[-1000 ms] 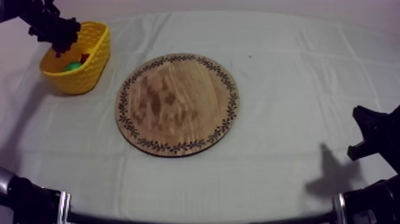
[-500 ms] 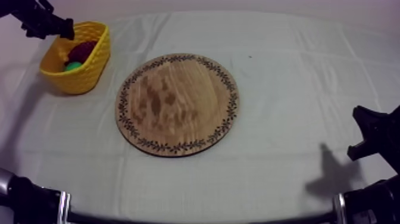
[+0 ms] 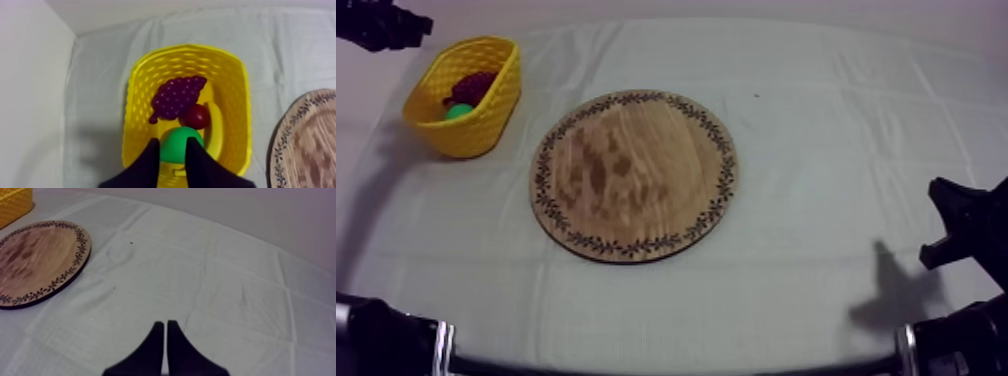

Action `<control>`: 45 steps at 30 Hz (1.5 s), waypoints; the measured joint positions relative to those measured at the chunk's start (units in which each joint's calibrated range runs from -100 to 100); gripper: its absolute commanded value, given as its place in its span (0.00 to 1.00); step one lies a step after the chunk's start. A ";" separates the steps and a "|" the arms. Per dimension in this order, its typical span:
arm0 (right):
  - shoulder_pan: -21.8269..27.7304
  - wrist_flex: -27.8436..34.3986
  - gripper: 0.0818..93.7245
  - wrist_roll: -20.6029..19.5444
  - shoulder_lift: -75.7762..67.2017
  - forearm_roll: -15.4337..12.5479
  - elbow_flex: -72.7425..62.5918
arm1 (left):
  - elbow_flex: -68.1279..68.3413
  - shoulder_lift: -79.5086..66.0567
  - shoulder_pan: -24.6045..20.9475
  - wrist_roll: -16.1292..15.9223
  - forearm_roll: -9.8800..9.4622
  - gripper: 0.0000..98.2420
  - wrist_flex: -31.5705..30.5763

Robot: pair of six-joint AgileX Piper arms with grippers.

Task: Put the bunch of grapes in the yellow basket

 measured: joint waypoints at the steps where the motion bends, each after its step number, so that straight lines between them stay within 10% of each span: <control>1: 0.00 0.00 0.00 0.00 0.00 0.00 0.00 | 1.32 -1.81 0.17 -0.31 0.00 0.12 0.00; 9: 0.00 0.00 0.00 0.00 0.00 0.00 0.00 | 14.09 -20.16 1.22 0.08 -1.41 0.03 -5.21; 17: 0.00 0.00 0.00 0.00 0.00 0.00 0.00 | 32.82 -39.11 1.87 8.81 -7.04 0.00 -14.25; 26: 0.00 0.00 0.00 -0.03 0.00 0.00 0.00 | 53.89 -59.19 1.11 11.77 -7.38 0.00 -20.32; 36: 0.00 0.00 0.00 -0.03 0.00 0.00 0.00 | 68.77 -78.48 0.85 9.13 -5.02 0.00 -17.47; 45: 0.00 0.00 0.00 -0.03 0.00 0.00 0.00 | 72.79 -87.19 -1.34 3.42 1.79 0.00 -18.43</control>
